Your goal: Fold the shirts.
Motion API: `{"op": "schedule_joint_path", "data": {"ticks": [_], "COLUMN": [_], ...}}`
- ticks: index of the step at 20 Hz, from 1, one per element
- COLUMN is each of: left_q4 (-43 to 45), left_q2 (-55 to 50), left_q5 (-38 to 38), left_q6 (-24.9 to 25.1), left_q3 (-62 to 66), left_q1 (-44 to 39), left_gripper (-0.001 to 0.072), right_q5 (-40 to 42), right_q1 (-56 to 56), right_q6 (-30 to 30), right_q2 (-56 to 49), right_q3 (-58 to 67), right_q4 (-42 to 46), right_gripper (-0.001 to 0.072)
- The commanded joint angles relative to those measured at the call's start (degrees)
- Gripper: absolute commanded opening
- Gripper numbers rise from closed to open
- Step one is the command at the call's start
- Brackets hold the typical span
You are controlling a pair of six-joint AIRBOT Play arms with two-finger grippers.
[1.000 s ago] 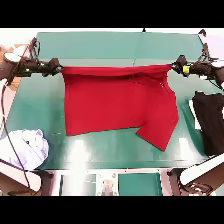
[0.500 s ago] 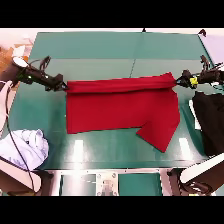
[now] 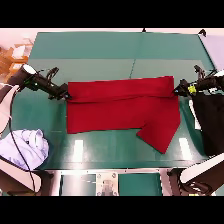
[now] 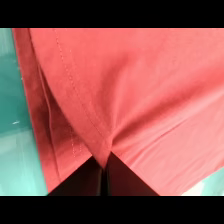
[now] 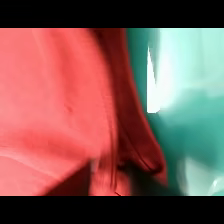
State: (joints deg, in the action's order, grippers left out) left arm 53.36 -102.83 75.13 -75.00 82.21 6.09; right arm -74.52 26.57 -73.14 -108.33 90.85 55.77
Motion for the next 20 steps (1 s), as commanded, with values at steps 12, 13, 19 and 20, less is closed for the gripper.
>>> {"op": "schedule_joint_path", "data": {"ticks": [12,13,19,20], "left_q4": [9.0,6.7,-14.2,-17.7], "left_q2": [33.7,39.1,55.1,55.1], "left_q5": [-1.0,-4.2,-22.2,-24.6], "left_q6": [-13.7,-15.1,-10.3,-8.5], "left_q3": [-35.9,-43.3,-70.5,-72.1], "left_q1": [2.3,2.2,2.2,2.2], "left_gripper": [0.0555,0.0555,0.0553,0.0545], "right_q5": [-0.5,2.1,7.5,7.5], "right_q1": [11.8,14.2,25.6,25.5], "right_q6": [-7.2,-7.3,-5.8,-5.7], "right_q2": [30.1,33.6,42.6,42.6], "right_q3": [-26.8,-31.7,-49.2,-50.6], "right_q4": [17.4,17.6,9.6,9.3], "right_gripper": [0.0330,0.0329,0.0333,0.0333]}}
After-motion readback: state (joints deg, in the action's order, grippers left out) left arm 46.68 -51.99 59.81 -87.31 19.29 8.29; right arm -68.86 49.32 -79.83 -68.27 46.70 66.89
